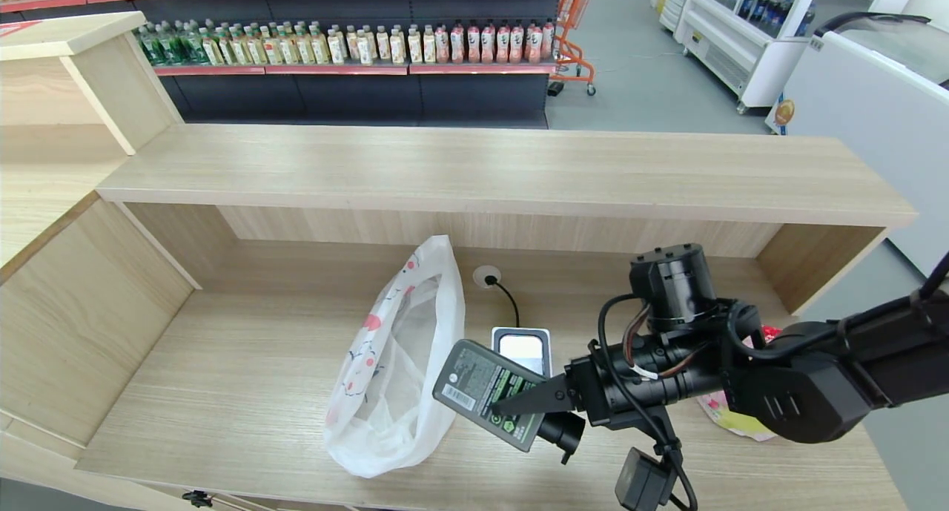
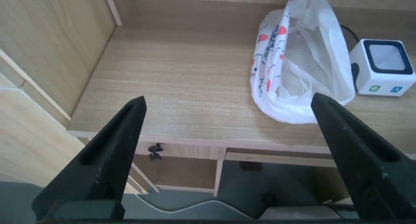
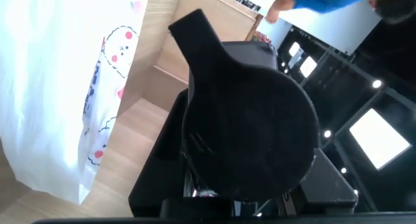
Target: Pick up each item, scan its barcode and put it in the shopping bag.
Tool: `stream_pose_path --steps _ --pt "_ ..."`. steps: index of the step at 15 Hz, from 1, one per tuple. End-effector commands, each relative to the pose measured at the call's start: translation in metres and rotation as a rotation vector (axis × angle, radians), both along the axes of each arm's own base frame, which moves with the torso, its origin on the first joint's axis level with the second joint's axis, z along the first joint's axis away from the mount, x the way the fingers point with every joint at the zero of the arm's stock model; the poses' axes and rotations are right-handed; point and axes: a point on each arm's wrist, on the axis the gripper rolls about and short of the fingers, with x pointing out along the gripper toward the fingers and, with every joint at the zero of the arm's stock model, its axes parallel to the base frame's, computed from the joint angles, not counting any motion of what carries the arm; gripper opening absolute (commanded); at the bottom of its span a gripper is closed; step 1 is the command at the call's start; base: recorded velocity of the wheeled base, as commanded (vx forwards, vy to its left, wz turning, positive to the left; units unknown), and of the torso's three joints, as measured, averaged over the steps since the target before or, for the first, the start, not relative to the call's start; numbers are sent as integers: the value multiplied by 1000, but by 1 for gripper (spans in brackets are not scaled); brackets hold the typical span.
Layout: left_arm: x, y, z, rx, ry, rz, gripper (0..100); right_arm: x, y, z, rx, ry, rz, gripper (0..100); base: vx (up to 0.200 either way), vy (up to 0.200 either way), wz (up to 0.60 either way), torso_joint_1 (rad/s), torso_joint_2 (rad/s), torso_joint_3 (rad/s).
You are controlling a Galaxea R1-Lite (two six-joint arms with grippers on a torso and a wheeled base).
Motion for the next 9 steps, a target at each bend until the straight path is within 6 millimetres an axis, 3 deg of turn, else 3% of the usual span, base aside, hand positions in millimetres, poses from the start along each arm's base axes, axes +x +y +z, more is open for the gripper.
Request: stream_pose_path --steps 1,9 --pt "0 0 0 0 1 0 100 6 5 -5 -3 -46 20 0 0 0 0 0 0 0" --pt "0 0 0 0 1 0 100 14 37 -11 5 -48 78 0 0 0 0 0 0 0"
